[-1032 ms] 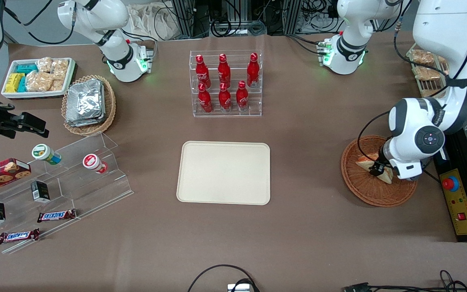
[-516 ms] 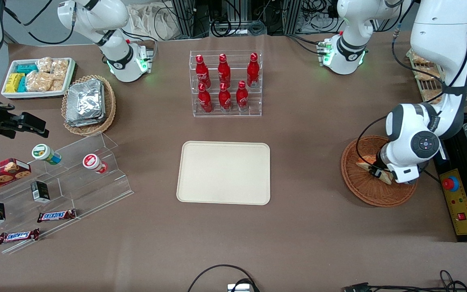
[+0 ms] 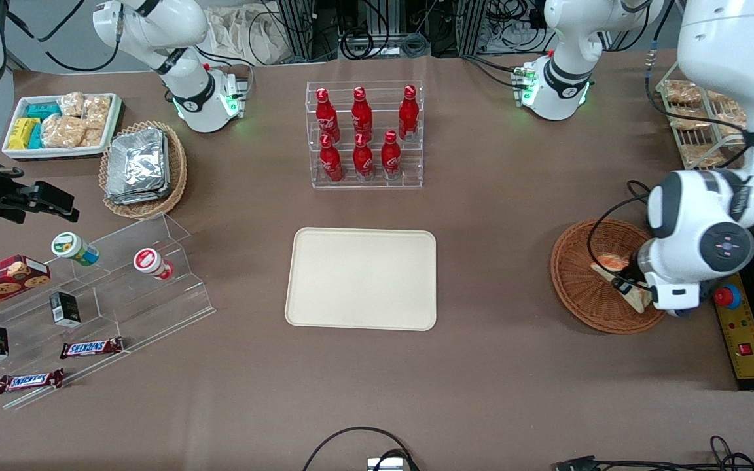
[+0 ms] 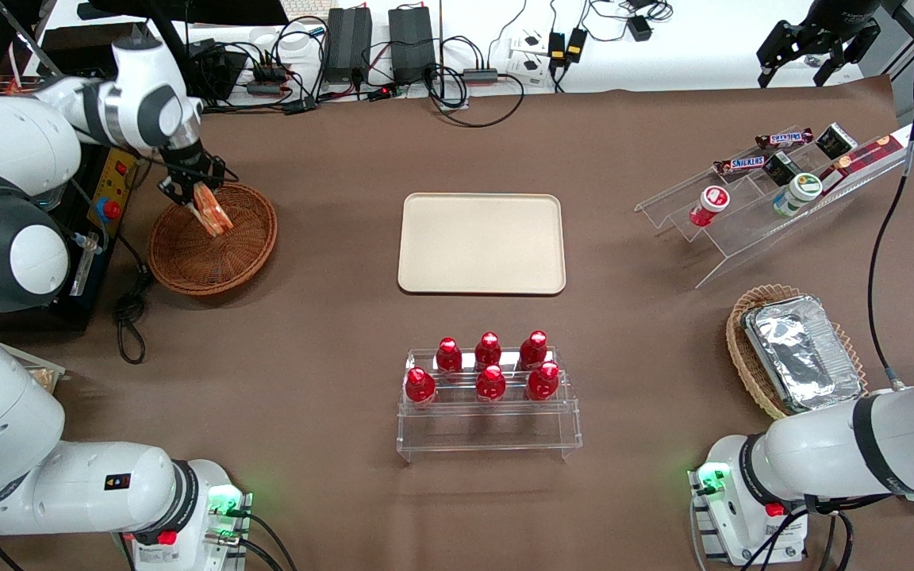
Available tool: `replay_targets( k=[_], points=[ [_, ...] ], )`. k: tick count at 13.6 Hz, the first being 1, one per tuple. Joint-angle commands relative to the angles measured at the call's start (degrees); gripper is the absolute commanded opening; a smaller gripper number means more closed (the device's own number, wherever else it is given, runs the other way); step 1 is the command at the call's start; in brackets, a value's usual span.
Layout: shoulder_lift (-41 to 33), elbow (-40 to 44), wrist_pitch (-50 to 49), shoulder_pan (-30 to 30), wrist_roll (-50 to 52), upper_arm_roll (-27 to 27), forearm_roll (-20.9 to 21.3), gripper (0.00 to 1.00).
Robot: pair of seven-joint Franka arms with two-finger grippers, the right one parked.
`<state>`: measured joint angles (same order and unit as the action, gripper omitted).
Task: Place sandwich from basket to tray
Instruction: 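Lift the sandwich and carry it with the left gripper over the tray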
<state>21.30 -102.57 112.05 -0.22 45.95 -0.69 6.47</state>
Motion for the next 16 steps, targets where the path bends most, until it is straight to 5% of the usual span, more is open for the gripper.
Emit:
replay_targets(
  k=[1,7,10,16],
  points=[
    [0.7,8.8,-6.3,0.1,-7.8,-0.5,-3.4,0.0],
    [2.6,16.6,-10.1,-7.0,-18.2,-9.0,-3.7,0.0],
    [7.8,18.4,-9.2,-10.9,-12.1,-16.3,-3.7,0.0],
    [22.9,26.9,-0.9,-23.2,-1.2,-16.7,-3.0,0.0]
  ],
)
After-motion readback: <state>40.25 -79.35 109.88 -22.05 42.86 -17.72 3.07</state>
